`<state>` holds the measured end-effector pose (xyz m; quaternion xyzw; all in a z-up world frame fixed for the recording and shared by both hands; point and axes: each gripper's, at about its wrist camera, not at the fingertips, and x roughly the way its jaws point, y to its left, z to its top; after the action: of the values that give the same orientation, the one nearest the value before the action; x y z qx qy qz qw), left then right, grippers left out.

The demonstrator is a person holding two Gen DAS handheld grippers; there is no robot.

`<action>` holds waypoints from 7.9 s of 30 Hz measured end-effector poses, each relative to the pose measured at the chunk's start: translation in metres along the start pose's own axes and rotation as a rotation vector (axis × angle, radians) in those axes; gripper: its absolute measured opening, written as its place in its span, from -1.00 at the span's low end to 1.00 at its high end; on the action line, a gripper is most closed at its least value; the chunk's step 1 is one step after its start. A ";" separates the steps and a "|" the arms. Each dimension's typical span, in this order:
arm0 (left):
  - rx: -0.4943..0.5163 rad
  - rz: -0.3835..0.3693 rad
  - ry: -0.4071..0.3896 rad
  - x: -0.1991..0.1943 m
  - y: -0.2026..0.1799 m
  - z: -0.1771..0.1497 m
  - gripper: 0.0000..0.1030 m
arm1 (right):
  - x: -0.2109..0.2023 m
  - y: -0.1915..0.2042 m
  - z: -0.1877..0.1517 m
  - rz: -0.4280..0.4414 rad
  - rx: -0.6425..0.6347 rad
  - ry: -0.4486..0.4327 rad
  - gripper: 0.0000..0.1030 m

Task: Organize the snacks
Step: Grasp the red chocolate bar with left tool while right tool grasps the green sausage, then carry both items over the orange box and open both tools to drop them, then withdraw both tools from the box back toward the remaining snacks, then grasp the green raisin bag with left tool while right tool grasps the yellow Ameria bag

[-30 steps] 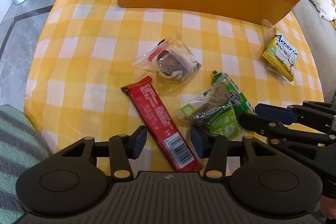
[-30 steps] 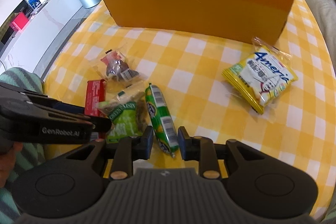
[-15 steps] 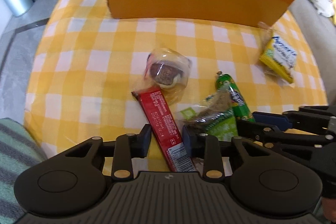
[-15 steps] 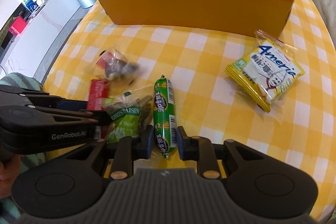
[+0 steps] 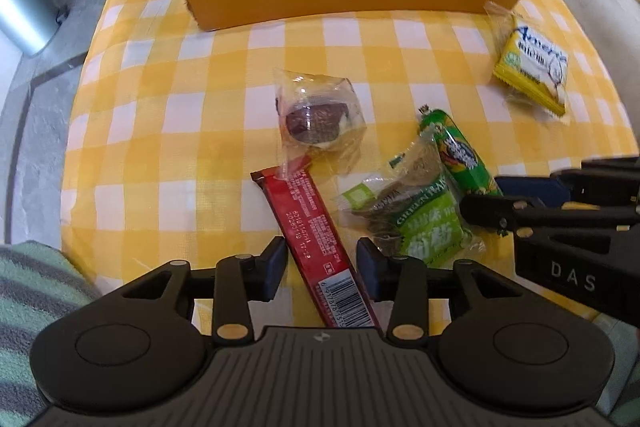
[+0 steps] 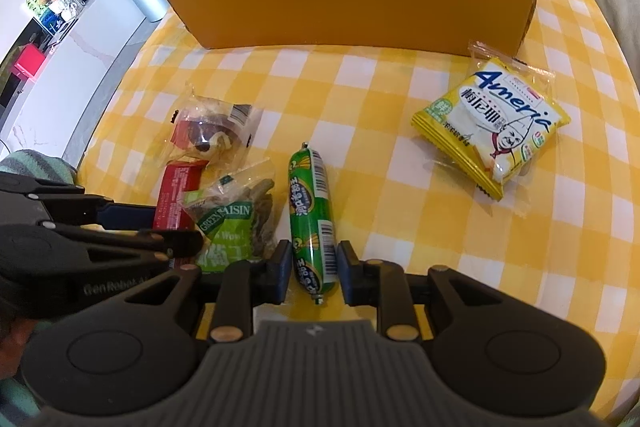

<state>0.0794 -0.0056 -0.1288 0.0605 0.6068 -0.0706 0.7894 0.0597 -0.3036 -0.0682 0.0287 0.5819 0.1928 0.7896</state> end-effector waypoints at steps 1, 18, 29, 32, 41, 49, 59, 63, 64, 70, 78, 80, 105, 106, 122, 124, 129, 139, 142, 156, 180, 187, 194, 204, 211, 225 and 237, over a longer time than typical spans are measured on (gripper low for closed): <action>-0.001 0.008 0.002 0.000 -0.001 0.000 -0.05 | 0.000 0.000 0.000 -0.002 -0.001 -0.001 -0.58; 0.015 -0.005 0.002 -0.001 -0.005 0.000 -0.35 | 0.004 0.008 0.001 -0.033 -0.048 -0.013 -0.56; -0.062 -0.058 -0.054 -0.018 0.010 -0.003 -0.49 | -0.006 0.004 0.000 -0.032 -0.044 -0.035 -0.62; -0.097 -0.086 -0.079 -0.029 0.017 -0.003 -0.49 | -0.014 0.000 0.000 -0.033 -0.026 -0.045 -0.62; -0.151 -0.134 -0.209 -0.077 0.032 0.009 -0.50 | -0.042 -0.010 0.005 -0.043 0.036 -0.107 -0.62; -0.136 -0.170 -0.303 -0.110 0.034 0.034 -0.49 | -0.076 -0.017 0.013 -0.040 0.085 -0.197 -0.62; -0.067 -0.228 -0.378 -0.141 0.023 0.084 -0.50 | -0.127 -0.027 0.041 -0.060 0.107 -0.300 -0.62; -0.023 -0.217 -0.412 -0.152 0.015 0.107 -0.49 | -0.143 -0.029 0.059 -0.072 0.091 -0.337 -0.62; -0.016 -0.218 -0.418 -0.154 0.013 0.113 -0.50 | -0.147 -0.030 0.064 -0.071 0.087 -0.345 -0.62; 0.010 -0.224 -0.441 -0.163 0.008 0.144 -0.50 | -0.160 -0.031 0.101 -0.074 0.063 -0.395 -0.62; 0.037 -0.206 -0.439 -0.159 0.005 0.179 -0.50 | -0.163 -0.028 0.150 -0.073 0.042 -0.435 -0.62; 0.040 -0.201 -0.431 -0.155 0.006 0.187 -0.50 | -0.160 -0.027 0.161 -0.076 0.038 -0.436 -0.62; 0.003 -0.178 -0.200 -0.041 0.020 0.265 -0.50 | -0.035 -0.045 0.262 -0.250 -0.111 -0.264 -0.63; 0.001 -0.178 -0.190 -0.037 0.020 0.267 -0.50 | -0.028 -0.045 0.262 -0.259 -0.122 -0.250 -0.63; 0.031 -0.168 -0.081 0.007 0.018 0.269 -0.50 | 0.034 -0.049 0.262 -0.308 -0.185 -0.105 -0.63; 0.032 -0.167 -0.069 0.012 0.018 0.270 -0.50 | 0.038 -0.050 0.260 -0.310 -0.184 -0.093 -0.62; 0.034 -0.187 -0.043 0.018 0.017 0.268 -0.49 | 0.041 -0.048 0.259 -0.318 -0.201 -0.081 -0.62; 0.003 -0.177 -0.087 0.003 0.024 0.262 -0.19 | 0.024 -0.041 0.257 -0.328 -0.216 -0.109 -0.29; -0.017 -0.180 -0.125 -0.008 0.029 0.256 -0.03 | 0.013 -0.042 0.256 -0.334 -0.188 -0.130 -0.12; -0.016 -0.145 -0.409 -0.093 0.028 0.214 0.38 | -0.073 -0.028 0.230 -0.289 -0.099 -0.322 0.31; -0.088 -0.167 -0.464 -0.107 0.009 0.066 0.44 | -0.143 -0.010 0.075 -0.279 0.098 -0.490 0.39; -0.139 -0.198 -0.394 -0.088 0.010 0.035 0.44 | -0.131 -0.015 0.041 -0.303 0.145 -0.469 0.39; -0.144 -0.210 -0.342 -0.079 0.004 0.012 0.44 | -0.123 -0.020 0.013 -0.320 0.156 -0.450 0.39; -0.098 -0.214 -0.119 -0.051 -0.014 0.003 0.43 | -0.096 -0.026 -0.010 -0.294 0.084 -0.344 0.38; -0.155 -0.220 -0.072 -0.035 -0.013 0.011 0.43 | -0.081 -0.024 -0.010 -0.268 0.053 -0.310 0.38; -0.199 -0.179 -0.018 -0.008 -0.015 0.021 -0.05 | -0.066 -0.029 -0.005 -0.265 0.059 -0.281 0.38; -0.122 -0.181 -0.094 -0.018 -0.030 0.037 -0.24 | -0.054 -0.041 0.015 -0.254 0.164 -0.292 0.37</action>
<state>0.1042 -0.0411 -0.1020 -0.0460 0.5753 -0.1075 0.8095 0.0712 -0.3576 -0.0255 0.0472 0.4739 0.0375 0.8785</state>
